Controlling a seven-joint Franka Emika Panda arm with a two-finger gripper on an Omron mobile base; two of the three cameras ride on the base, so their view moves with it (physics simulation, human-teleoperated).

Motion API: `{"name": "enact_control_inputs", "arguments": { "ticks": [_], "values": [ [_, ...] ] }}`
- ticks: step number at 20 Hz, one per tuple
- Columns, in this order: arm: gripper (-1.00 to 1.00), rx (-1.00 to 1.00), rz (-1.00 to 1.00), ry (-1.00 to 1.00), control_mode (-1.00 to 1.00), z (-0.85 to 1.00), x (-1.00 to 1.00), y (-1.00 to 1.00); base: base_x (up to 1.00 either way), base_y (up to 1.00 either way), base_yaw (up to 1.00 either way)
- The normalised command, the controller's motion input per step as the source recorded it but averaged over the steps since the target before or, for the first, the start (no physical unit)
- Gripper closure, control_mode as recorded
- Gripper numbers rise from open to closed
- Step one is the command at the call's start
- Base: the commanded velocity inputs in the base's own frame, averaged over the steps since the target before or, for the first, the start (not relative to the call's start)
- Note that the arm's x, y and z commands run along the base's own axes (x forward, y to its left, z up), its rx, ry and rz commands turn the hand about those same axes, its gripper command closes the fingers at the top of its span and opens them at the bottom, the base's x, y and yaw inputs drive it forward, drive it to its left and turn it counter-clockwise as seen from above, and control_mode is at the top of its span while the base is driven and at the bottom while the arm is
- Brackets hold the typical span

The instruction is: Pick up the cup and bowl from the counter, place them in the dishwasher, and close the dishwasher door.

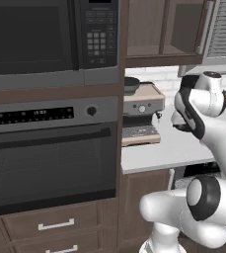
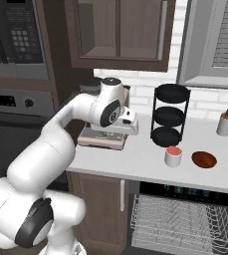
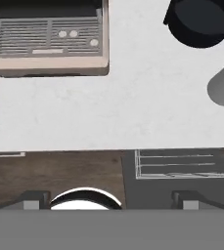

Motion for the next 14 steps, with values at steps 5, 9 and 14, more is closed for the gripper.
{"name": "enact_control_inputs", "arguments": {
  "ticks": [5, 9, 14],
  "values": [
    [-1.0, -0.15, -0.03, 0.07, -1.0, -0.15, 0.39, -0.92, 0.0, 0.0, 0.0],
    [-1.0, -0.07, 0.0, 0.11, -1.0, -0.36, 0.36, -0.71, 0.0, 0.0, 0.0],
    [-1.0, 0.0, 0.0, 0.1, -1.0, -0.31, 0.39, -0.5, 0.0, 0.0, 0.0]
  ]
}}
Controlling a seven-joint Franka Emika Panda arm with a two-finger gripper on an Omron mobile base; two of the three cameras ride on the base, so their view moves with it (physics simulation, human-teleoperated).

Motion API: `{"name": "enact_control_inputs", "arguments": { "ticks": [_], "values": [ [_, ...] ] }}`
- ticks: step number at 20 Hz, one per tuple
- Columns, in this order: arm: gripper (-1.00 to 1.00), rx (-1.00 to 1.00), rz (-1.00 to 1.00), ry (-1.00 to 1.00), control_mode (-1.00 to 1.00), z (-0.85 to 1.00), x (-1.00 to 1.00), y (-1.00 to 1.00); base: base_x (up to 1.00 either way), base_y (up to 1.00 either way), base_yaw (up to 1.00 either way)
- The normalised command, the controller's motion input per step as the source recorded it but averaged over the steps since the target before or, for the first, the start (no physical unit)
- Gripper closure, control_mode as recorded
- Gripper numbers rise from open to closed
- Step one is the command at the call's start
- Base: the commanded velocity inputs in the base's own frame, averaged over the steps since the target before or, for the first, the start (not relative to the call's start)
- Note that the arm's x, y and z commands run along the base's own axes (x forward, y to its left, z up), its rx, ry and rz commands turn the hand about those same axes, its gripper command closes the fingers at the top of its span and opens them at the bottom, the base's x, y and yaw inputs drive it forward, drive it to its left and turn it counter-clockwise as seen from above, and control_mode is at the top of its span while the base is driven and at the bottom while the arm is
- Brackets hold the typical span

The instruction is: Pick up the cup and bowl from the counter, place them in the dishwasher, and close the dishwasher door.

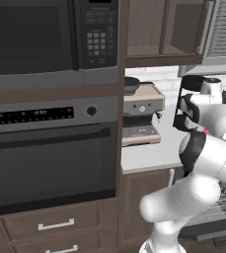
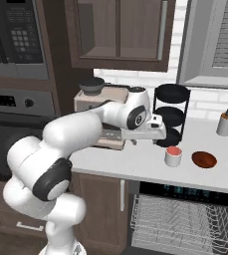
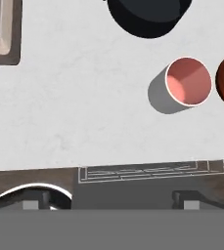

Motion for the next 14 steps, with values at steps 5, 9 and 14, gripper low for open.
{"name": "enact_control_inputs", "arguments": {
  "ticks": [5, 9, 14],
  "values": [
    [-1.0, 0.0, 0.0, 0.12, -1.0, -0.27, 0.38, -0.62, 0.0, 0.0, 0.0],
    [-1.0, 0.0, 0.0, 0.11, -1.0, -0.24, 0.35, -0.33, 0.0, 0.0, 0.0],
    [-1.0, 0.0, 0.0, 0.08, -1.0, -0.25, 0.39, -0.06, 0.0, 0.0, 0.0]
  ]
}}
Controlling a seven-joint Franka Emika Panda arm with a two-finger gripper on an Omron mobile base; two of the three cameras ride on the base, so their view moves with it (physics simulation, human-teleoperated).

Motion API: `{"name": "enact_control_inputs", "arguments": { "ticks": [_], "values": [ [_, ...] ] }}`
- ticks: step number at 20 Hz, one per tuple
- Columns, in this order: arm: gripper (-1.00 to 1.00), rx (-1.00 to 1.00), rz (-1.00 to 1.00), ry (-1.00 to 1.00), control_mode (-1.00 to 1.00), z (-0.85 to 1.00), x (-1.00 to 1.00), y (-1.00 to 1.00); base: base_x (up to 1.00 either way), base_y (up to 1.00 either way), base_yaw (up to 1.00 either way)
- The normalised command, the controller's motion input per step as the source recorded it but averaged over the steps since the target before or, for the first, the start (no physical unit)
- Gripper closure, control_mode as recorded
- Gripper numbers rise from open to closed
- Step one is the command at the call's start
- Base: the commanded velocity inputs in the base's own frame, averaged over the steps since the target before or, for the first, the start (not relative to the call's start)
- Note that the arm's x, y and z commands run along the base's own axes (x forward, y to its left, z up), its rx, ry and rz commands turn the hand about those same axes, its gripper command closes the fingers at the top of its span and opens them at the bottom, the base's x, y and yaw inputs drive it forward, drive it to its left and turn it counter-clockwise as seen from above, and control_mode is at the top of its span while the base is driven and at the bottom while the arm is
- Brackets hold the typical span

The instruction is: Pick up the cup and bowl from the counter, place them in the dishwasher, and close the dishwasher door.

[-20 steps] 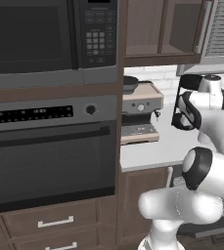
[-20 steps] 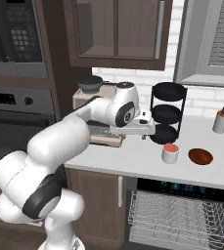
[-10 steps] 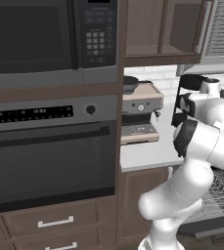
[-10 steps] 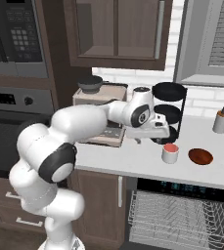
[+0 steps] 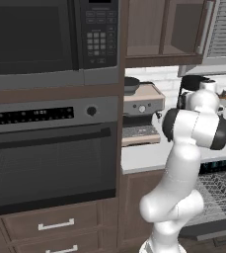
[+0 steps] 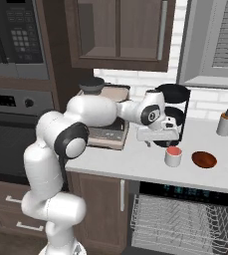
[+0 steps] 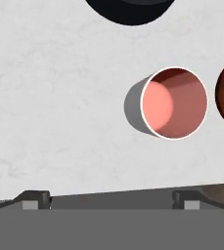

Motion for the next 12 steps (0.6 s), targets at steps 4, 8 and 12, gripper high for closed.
{"name": "enact_control_inputs", "arguments": {
  "ticks": [4, 8, 12],
  "values": [
    [-1.0, 0.0, 0.0, 0.01, -1.0, -0.34, 0.33, -0.1, 0.0, 0.0, 0.0],
    [-1.0, 0.11, 0.0, -0.06, -1.0, -0.38, 0.18, -0.27, 0.0, 0.0, 0.0],
    [-1.0, 0.15, 0.0, -0.05, -1.0, -0.32, 0.37, -0.45, 0.0, 0.0, 0.0]
  ]
}}
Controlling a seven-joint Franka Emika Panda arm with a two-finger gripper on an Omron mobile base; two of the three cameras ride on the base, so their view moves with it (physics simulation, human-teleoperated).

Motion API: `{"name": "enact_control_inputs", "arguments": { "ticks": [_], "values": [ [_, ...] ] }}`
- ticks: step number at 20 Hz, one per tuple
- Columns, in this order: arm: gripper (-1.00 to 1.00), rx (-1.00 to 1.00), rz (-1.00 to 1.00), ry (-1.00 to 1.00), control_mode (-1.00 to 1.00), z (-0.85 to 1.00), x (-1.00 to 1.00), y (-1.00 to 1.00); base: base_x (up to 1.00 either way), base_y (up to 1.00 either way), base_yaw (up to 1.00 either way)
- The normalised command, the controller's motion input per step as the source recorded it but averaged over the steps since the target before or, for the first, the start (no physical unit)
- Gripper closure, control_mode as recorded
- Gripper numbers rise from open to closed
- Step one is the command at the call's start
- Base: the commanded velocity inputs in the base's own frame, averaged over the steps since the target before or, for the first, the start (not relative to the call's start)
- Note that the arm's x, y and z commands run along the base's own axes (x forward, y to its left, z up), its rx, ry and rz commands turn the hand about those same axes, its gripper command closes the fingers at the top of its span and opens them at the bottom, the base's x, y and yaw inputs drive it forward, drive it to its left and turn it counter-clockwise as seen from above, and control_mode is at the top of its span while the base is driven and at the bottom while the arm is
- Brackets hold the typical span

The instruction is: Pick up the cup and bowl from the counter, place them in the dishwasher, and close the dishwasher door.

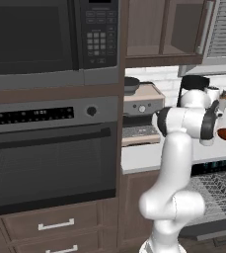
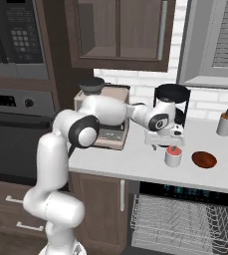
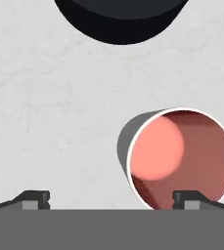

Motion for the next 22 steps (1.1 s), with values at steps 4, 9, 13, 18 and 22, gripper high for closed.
{"name": "enact_control_inputs", "arguments": {
  "ticks": [4, 9, 13, 18, 22],
  "values": [
    [-1.0, 0.07, 0.0, 0.0, -1.0, -0.17, 0.34, -0.37, 0.0, 0.0, 0.0],
    [-1.0, 0.0, 0.01, 0.0, -1.0, -0.1, 0.35, -0.12, 0.0, 0.0, 0.0],
    [-1.0, 0.0, 0.03, 0.0, -1.0, -0.16, 0.21, -0.07, 0.0, 0.0, 0.0],
    [-1.0, 0.0, 0.04, 0.0, -1.0, -0.34, -0.13, 0.16, 0.0, 0.0, 0.0],
    [-1.0, 0.0, 0.0, 0.0, -1.0, -0.34, -0.08, 0.29, 0.0, 0.0, 0.0]
  ]
}}
